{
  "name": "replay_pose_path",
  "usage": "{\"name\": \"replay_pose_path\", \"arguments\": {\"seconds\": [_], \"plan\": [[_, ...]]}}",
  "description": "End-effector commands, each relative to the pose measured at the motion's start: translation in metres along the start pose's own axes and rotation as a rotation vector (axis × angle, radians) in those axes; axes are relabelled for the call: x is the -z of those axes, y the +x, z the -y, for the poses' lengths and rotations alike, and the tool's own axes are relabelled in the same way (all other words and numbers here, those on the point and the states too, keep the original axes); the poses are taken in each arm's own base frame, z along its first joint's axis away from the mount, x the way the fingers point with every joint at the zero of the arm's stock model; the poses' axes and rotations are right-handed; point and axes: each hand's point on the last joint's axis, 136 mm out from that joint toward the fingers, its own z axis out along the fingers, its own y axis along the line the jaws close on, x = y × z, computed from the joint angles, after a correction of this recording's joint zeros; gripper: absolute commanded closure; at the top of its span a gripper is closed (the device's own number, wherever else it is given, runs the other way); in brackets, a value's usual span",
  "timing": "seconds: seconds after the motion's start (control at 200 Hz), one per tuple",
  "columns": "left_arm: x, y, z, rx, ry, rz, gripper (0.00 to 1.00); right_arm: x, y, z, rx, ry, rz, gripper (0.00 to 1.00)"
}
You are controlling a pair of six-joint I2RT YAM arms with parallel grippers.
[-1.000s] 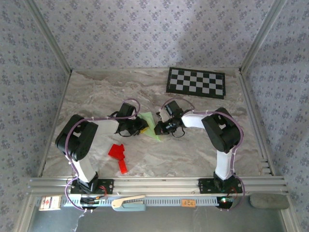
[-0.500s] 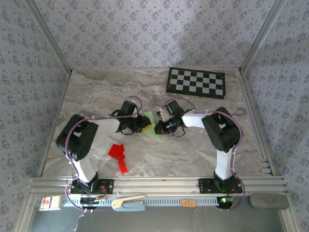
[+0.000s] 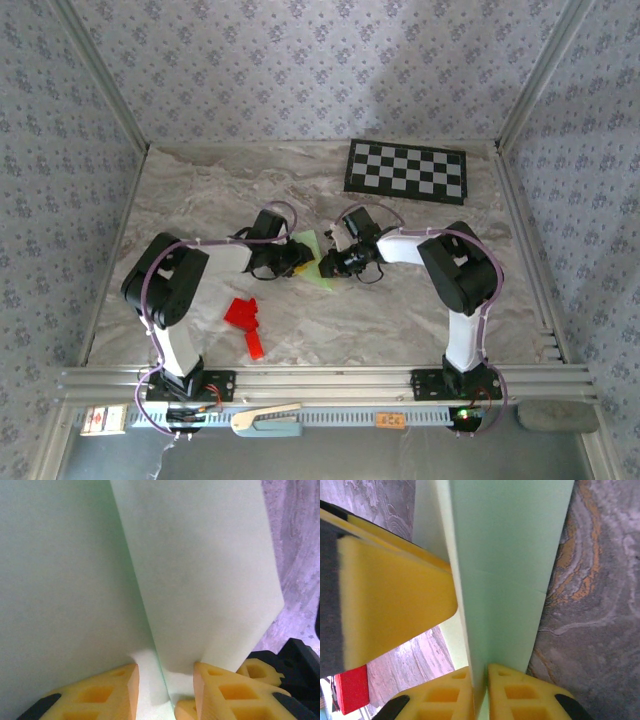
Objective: Fold a paper plane with a square sheet of paper (pick it up from the middle)
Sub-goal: Fourth fold the wing at the center of the table.
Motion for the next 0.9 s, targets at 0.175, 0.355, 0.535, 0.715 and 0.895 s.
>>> {"name": "replay_pose_path", "arguments": {"seconds": [0.175,0.355,0.535,0.715,0.895], "plan": [[-0.003,0.004,-0.021,0.036,-0.132,-0.021,0.61,0.004,0.008,0.012,-0.035,0.036,-0.013,0.82],[-0.005,0.005,-0.027,0.059,-0.179,-0.034,0.61,0.010,0.005,0.008,-0.036,0.025,0.004,0.81],[-0.008,0.009,-0.042,0.099,-0.251,-0.052,0.62,0.021,-0.001,-0.001,-0.033,0.002,0.047,0.77],[-0.011,0.012,-0.055,0.145,-0.305,-0.062,0.63,0.028,-0.001,0.000,-0.027,0.032,0.080,0.72],[-0.012,0.014,-0.062,0.165,-0.332,-0.073,0.64,0.024,0.005,0.002,-0.022,0.060,0.069,0.71]]}}
